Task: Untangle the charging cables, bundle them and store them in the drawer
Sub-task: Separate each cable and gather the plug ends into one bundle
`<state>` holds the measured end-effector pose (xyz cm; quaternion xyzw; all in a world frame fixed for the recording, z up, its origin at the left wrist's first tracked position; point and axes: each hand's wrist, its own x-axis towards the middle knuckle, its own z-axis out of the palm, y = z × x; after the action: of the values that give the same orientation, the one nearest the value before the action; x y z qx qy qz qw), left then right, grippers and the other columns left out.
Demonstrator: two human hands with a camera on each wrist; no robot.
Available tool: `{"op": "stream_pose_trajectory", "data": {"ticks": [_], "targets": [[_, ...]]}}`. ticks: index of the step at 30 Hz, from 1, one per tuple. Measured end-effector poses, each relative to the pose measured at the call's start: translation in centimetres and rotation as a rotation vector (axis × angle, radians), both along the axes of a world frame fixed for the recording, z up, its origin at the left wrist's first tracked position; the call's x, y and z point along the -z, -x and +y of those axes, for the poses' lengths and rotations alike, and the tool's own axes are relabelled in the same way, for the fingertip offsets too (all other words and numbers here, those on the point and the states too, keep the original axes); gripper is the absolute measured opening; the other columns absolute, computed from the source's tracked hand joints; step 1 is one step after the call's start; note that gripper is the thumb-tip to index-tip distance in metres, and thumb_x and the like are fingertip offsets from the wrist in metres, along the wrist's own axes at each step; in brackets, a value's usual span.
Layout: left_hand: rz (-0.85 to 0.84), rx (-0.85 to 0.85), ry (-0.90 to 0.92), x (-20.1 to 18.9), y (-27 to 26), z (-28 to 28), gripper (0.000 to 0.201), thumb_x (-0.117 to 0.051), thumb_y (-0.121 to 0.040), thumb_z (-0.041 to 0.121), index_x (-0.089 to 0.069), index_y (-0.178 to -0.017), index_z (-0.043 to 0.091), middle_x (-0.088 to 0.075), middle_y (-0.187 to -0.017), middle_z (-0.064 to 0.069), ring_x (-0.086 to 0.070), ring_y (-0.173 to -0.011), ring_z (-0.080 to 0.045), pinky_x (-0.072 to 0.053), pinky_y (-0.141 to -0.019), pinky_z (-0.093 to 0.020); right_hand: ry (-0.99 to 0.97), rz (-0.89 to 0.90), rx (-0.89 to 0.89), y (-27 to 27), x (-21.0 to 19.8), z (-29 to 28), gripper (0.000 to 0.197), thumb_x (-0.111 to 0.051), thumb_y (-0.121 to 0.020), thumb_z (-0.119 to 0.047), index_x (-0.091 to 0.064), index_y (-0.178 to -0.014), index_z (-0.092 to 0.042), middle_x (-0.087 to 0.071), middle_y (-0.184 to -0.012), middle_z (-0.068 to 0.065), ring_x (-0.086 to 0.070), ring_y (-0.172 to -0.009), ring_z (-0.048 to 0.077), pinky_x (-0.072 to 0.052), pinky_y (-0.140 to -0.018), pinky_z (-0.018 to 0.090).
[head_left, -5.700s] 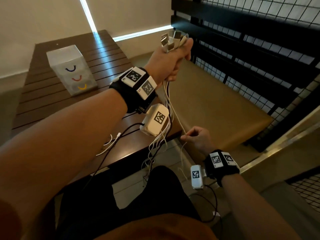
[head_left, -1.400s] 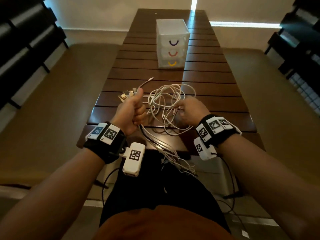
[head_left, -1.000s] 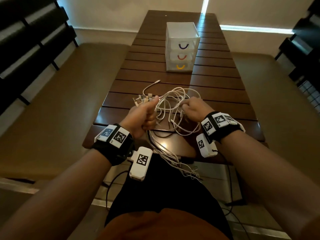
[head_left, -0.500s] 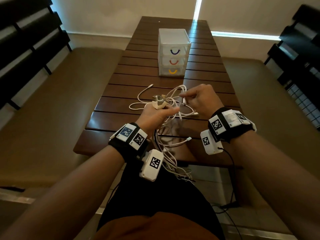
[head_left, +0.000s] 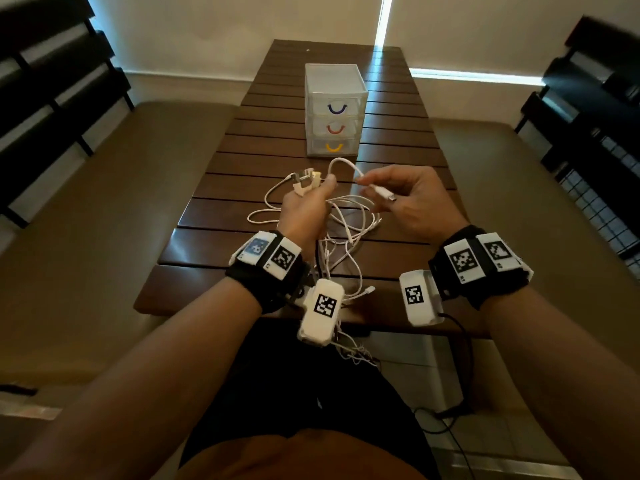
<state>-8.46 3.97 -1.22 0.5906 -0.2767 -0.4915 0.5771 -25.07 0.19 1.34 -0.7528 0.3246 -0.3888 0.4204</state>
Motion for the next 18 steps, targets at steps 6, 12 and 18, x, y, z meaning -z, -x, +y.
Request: {"op": "stream_pose_trajectory", "data": {"ticks": [6,12,18], "targets": [[0.606,0.075,-0.050,0.0,-2.2,-1.1,0.034,-0.041,-0.101,0.037,-0.059,-0.090,0.011,-0.067,-0.076,0.001,-0.023,-0.028,-0.002,-0.018,-0.026,-0.016,-0.107,0.150,-0.148,2.1,0.2,2.4,0.029,-0.061,-0.087,0.005,-0.071,-0.101,-0.017,-0.072,-0.098,-0.007,-0.070,-0.093,0.011,-0.054,-0.075,0.018],[0.401,0.064,-0.022,-0.4,-2.4,-0.5,0.023,-0.044,-0.102,0.027,-0.058,-0.089,0.015,-0.070,-0.083,0.001,-0.025,-0.031,-0.002,-0.018,-0.030,-0.015,-0.100,0.480,-0.053,6.2,2.0,2.0,0.042,-0.059,-0.087,0.008,-0.073,-0.088,-0.032,-0.072,-0.094,-0.012,-0.066,-0.097,0.004,-0.050,-0.092,0.019],[0.035,0.240,0.106,-1.8,-0.2,0.3,0.018,-0.053,-0.098,0.027,-0.069,-0.092,0.020,-0.049,-0.065,0.004,-0.029,-0.044,-0.005,-0.018,-0.037,-0.019,0.033,0.286,0.110,2.3,0.9,2.1,0.031,-0.047,-0.096,-0.006,-0.061,-0.116,-0.026,-0.064,-0.113,-0.002,-0.061,-0.102,0.011,-0.048,-0.090,0.024]]}}
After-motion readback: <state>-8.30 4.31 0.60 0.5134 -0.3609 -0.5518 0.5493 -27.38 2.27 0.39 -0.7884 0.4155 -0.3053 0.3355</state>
